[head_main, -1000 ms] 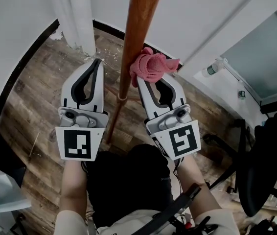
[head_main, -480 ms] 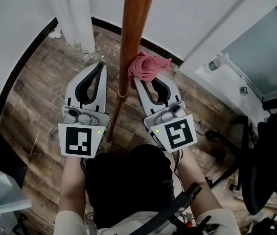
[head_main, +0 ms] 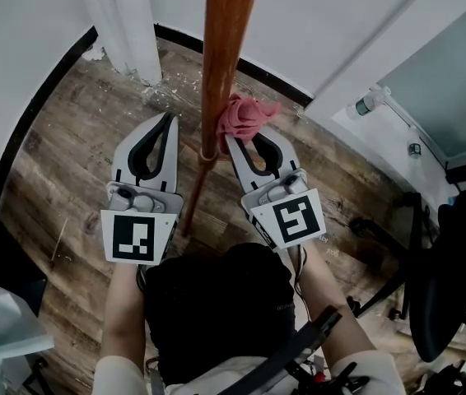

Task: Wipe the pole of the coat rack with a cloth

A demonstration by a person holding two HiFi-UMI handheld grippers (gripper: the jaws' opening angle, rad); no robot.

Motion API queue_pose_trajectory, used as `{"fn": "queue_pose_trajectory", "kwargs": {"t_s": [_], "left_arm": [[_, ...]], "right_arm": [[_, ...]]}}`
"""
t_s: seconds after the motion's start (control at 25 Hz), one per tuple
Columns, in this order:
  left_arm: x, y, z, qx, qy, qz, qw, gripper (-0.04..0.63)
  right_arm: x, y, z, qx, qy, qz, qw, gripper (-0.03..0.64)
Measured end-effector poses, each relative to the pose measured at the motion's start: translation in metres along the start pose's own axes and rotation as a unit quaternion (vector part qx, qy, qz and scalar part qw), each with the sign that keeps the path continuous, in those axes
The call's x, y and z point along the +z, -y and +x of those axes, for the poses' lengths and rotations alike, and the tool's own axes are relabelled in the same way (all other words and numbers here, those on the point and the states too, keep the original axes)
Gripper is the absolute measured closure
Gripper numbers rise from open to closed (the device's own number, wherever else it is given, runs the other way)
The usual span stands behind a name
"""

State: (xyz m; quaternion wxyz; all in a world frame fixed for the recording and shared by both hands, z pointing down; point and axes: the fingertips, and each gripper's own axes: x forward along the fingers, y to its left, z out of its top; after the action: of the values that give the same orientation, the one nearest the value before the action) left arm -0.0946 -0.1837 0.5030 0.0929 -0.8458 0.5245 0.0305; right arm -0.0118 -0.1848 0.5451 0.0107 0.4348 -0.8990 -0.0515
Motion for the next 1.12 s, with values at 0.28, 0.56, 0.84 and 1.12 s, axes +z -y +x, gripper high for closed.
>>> {"fn": "queue_pose_trajectory", "kwargs": {"t_s": [0.28, 0.56, 0.84, 1.12], "left_arm": [[-0.014, 0.002, -0.003, -0.004, -0.013, -0.007, 0.9999, 0.581], [-0.022, -0.001, -0.005, 0.000, -0.023, -0.008, 0.9997, 0.581], [-0.027, 0.000, -0.006, 0.000, -0.026, -0.013, 0.9996, 0.581], [-0.034, 0.001, -0.007, -0.002, -0.034, -0.016, 0.9993, 0.581]], "right_arm": [[-0.025, -0.003, 0.001, 0.005, -0.029, 0.007, 1.000, 0.543], [-0.052, -0.007, 0.001, 0.012, -0.068, 0.009, 0.998, 0.543], [-0.081, -0.010, 0.002, 0.017, -0.099, 0.015, 0.995, 0.543], [-0.101, -0.011, 0.003, 0.019, -0.121, 0.021, 0.992, 0.543]]}}
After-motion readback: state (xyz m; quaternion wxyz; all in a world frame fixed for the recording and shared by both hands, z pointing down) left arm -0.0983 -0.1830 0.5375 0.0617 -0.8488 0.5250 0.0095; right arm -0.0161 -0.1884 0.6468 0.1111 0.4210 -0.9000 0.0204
